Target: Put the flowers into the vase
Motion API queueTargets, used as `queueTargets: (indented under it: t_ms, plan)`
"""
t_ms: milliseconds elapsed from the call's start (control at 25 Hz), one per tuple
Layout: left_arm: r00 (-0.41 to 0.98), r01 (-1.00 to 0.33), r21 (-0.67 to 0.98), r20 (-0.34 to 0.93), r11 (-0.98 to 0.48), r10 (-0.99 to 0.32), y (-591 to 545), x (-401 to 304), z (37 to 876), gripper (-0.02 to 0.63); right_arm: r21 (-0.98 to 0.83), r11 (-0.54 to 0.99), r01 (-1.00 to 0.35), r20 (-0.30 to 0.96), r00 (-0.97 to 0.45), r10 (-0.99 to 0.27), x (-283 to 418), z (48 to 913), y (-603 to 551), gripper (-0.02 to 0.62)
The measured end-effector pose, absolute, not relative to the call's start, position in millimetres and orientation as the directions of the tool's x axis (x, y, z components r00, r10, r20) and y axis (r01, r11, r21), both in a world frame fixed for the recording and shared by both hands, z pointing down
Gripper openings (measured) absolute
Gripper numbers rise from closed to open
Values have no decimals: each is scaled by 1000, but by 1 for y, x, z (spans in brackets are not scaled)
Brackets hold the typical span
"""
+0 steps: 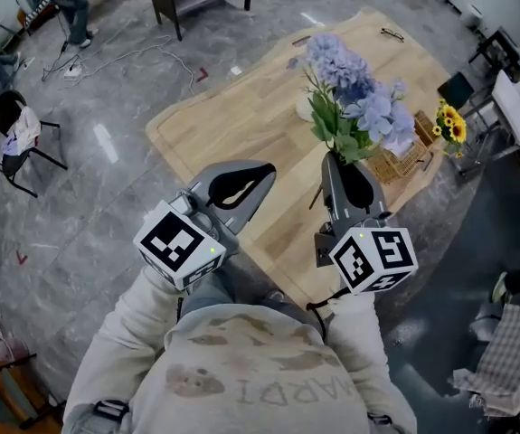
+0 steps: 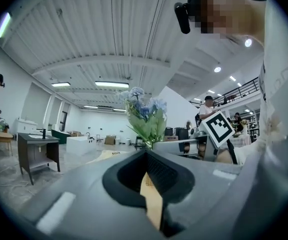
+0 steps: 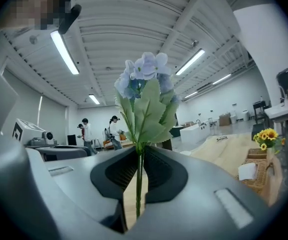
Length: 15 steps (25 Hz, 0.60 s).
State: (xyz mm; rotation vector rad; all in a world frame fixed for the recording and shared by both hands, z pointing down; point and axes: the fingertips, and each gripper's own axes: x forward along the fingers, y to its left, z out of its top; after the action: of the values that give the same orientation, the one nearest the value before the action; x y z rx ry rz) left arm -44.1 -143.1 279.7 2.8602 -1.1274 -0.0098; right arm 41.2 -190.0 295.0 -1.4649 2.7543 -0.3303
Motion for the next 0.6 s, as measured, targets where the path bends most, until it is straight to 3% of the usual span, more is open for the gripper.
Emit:
queueTargets:
  t_ms: [600]
  plan:
    - [893,-450,71,26,-890,-450,-243,-143,279,1,-157,283,-946,45,-293,-955,-36,273,-280,60]
